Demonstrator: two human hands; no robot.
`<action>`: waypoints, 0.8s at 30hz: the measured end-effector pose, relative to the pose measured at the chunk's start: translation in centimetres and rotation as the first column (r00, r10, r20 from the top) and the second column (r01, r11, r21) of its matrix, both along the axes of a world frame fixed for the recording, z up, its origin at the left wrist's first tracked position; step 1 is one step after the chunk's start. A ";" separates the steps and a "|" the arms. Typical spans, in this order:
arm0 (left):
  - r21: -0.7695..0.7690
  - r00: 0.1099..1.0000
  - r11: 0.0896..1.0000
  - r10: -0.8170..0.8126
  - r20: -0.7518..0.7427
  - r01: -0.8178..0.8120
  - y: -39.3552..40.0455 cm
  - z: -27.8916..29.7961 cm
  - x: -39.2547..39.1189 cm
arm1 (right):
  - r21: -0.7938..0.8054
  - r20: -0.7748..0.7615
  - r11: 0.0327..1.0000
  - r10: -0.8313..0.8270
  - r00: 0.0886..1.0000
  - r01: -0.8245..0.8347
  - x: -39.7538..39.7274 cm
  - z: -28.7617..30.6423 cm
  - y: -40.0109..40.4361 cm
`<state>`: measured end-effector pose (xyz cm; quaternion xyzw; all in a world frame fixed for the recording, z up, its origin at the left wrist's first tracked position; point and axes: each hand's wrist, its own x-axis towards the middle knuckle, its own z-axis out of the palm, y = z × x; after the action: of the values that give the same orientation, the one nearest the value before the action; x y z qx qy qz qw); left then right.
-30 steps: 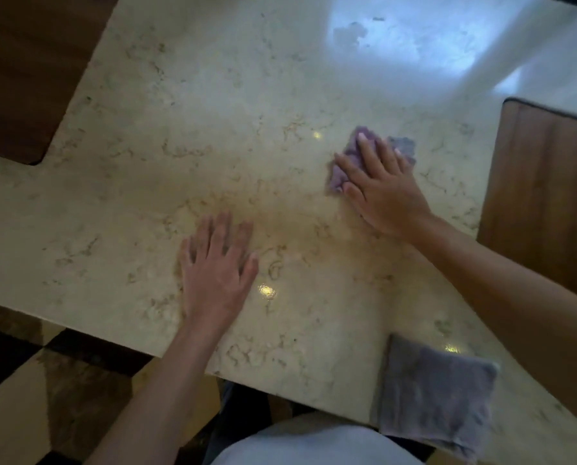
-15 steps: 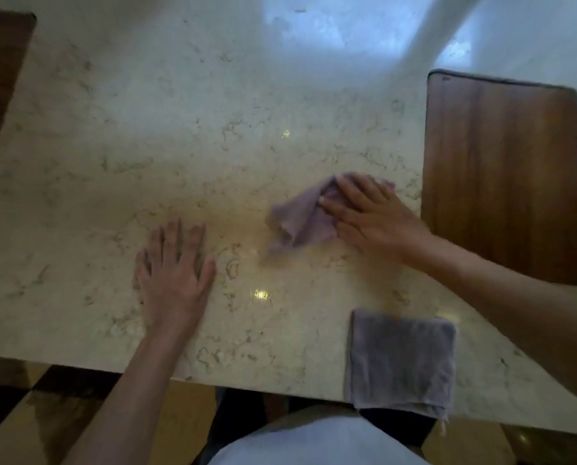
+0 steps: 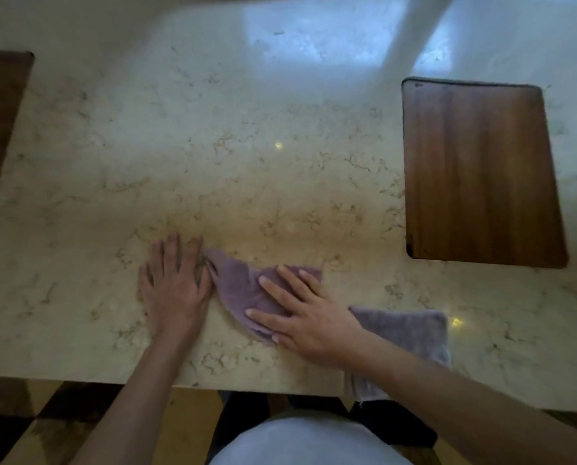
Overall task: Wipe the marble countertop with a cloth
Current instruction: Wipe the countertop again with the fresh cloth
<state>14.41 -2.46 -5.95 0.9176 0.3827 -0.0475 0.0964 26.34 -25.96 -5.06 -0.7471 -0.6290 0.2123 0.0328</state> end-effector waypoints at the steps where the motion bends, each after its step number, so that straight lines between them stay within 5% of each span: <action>1: -0.006 1.000 1.000 -0.004 0.002 0.004 0.0 0.1 0.0 | 0.009 0.009 0.999 -0.036 0.999 0.036 1.7 -0.2 -0.6; 5: -0.058 0.999 0.998 0.001 0.036 0.001 -0.1 0.6 -0.1 | -0.103 0.162 0.885 -0.435 0.886 0.453 12.2 0.3 0.5; 7: -0.114 0.996 0.993 0.023 0.091 -0.012 0.1 0.9 -0.3 | -0.153 0.175 0.844 -0.488 0.855 0.514 13.4 1.3 4.0; 9: -0.203 0.983 0.978 0.075 0.170 -0.039 0.6 1.1 -0.5 | -0.139 0.146 0.866 -0.462 0.875 0.480 10.7 1.3 8.8; 13: -0.322 0.938 0.946 0.094 0.334 0.020 2.5 1.4 -1.3 | 0.153 0.059 0.947 -0.294 0.954 0.282 0.0 -0.7 13.7; 16: -0.377 0.936 0.924 0.068 0.344 0.071 3.9 1.5 -2.6 | 0.093 0.043 0.982 -0.169 0.985 0.164 -6.0 -0.6 9.8; 20: -0.147 0.969 0.967 -0.185 0.163 0.210 4.5 0.5 -4.9 | 0.030 0.172 0.952 -0.304 0.937 0.303 -1.0 -0.8 3.7; 24: -0.005 0.951 0.953 -0.303 0.064 0.304 4.7 -0.5 -6.7 | -0.113 0.172 0.725 -0.660 0.732 0.680 3.8 -1.0 7.1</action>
<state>7.72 2.22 -6.47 0.9658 0.2334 -0.0358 0.1068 30.18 -18.84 -6.06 -0.9351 -0.2971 0.1931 0.0064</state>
